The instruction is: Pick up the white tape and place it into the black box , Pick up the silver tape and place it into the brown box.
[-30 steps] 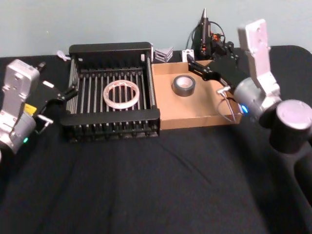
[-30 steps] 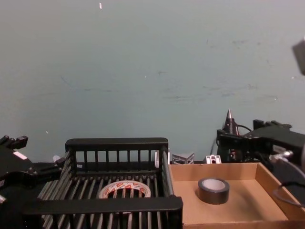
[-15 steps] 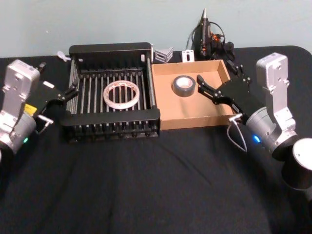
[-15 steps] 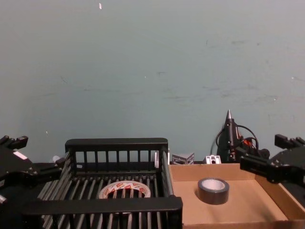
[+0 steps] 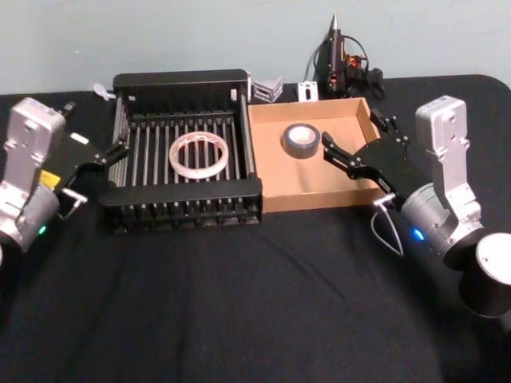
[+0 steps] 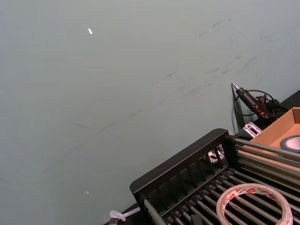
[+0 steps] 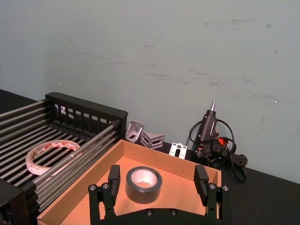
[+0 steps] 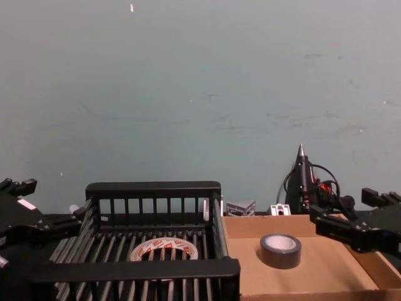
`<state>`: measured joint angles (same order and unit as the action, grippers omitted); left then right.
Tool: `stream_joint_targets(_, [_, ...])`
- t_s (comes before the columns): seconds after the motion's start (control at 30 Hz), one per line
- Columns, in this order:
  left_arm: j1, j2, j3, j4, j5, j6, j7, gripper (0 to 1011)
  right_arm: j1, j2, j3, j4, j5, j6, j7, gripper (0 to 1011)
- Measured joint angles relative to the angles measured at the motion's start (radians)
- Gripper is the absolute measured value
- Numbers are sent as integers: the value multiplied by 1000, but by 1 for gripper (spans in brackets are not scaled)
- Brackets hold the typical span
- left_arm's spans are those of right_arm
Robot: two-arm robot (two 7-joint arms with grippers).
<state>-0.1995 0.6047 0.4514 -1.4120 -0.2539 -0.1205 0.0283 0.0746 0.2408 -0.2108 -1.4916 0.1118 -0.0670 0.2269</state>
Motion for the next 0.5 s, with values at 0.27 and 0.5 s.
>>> stream_joint_targets(0.27, [0, 0, 0, 0, 0, 0, 0, 1001, 0, 1, 0, 0, 1, 0, 0, 1003])
stream_joint_targets(0.5, [0, 0, 0, 0, 0, 0, 0, 1001, 1, 1, 0, 0, 1, 0, 0, 1003])
